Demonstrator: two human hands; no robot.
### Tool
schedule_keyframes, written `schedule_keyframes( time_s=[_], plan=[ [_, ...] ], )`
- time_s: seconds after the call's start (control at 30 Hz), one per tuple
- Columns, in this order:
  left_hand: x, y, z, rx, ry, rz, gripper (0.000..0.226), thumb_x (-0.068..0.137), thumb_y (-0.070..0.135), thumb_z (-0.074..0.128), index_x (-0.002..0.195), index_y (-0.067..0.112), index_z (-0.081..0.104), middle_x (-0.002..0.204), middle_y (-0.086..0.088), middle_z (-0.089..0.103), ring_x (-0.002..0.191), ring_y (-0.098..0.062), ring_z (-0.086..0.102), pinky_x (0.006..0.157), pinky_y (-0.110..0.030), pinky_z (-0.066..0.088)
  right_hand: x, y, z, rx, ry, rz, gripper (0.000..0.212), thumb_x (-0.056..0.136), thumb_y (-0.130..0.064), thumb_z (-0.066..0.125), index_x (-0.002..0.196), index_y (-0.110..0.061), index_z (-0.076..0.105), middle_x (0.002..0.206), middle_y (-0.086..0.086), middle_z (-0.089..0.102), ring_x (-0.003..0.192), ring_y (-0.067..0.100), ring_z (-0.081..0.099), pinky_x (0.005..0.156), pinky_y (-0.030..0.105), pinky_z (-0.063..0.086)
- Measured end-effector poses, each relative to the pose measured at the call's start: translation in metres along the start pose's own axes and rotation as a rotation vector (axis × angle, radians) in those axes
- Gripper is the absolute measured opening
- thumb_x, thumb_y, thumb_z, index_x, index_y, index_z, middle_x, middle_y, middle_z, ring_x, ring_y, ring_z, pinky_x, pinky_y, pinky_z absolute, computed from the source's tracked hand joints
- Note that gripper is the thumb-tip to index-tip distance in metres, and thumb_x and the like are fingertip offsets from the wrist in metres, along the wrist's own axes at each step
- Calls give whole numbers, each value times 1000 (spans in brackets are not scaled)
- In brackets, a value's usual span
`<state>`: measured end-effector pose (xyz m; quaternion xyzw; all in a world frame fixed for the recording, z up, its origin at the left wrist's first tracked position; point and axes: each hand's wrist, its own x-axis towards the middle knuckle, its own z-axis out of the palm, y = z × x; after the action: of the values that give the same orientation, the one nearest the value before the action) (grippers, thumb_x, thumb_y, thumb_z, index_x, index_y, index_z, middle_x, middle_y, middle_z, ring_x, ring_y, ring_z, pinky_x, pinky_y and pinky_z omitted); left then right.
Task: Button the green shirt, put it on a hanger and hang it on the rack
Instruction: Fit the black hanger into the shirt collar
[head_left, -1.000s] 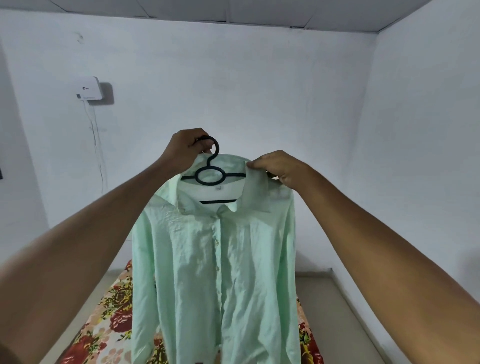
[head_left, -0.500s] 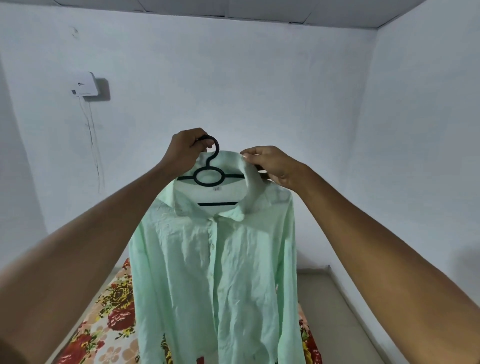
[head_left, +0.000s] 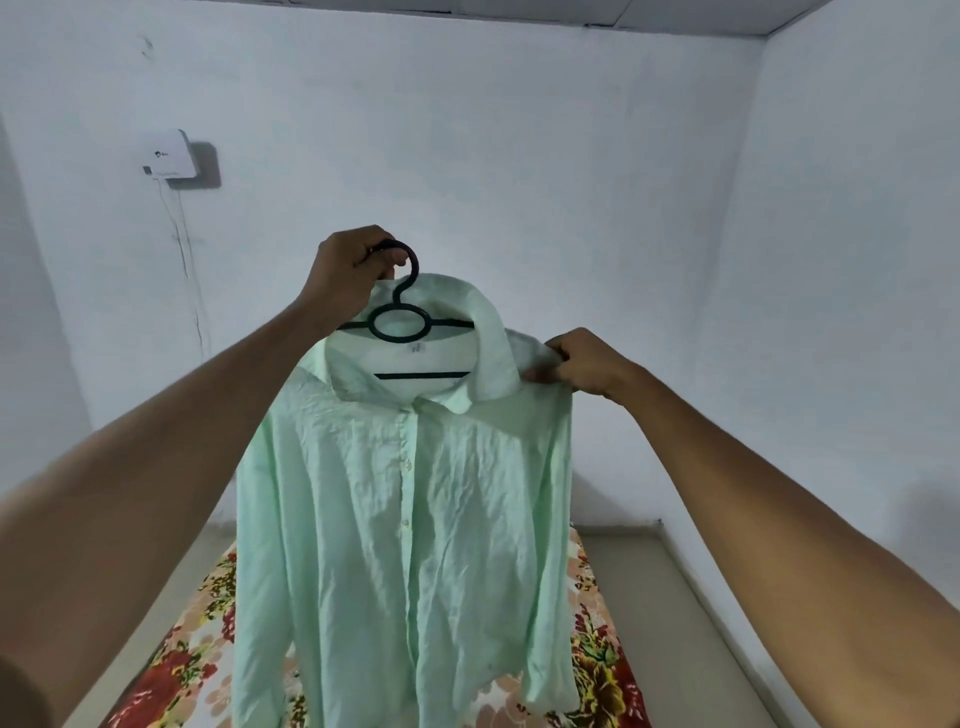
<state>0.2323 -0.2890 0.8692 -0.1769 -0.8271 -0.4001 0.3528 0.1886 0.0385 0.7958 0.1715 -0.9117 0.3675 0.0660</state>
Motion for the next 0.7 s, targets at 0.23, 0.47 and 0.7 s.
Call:
schedule_keyframes(
  time_s=[0.23, 0.47, 0.7],
  plan=[
    [-14, 23, -19, 16, 16, 26, 15, 101, 15, 63, 96, 6, 73, 75, -1, 64, 60, 4, 54, 64, -7, 41, -17, -21, -17, -90, -39, -63, 35, 74, -31, 94, 99, -16, 75, 93, 7, 73, 88, 22, 68, 78, 36, 57],
    [-42, 61, -30, -7, -8, 67, 12, 98, 16, 66, 96, 9, 75, 76, -3, 67, 69, -8, 59, 70, -21, 46, -56, -86, -10, -26, -63, -269, 45, 71, -39, 95, 109, -24, 77, 105, -7, 78, 96, 10, 73, 82, 28, 58],
    [-86, 106, -76, 51, 4, 126, 18, 98, 18, 67, 101, 3, 76, 73, 3, 66, 62, 2, 57, 68, -14, 45, -116, -120, -11, 0, -28, -258, 40, 74, -37, 94, 91, -4, 78, 80, 8, 66, 73, 16, 57, 69, 34, 42]
  ],
)
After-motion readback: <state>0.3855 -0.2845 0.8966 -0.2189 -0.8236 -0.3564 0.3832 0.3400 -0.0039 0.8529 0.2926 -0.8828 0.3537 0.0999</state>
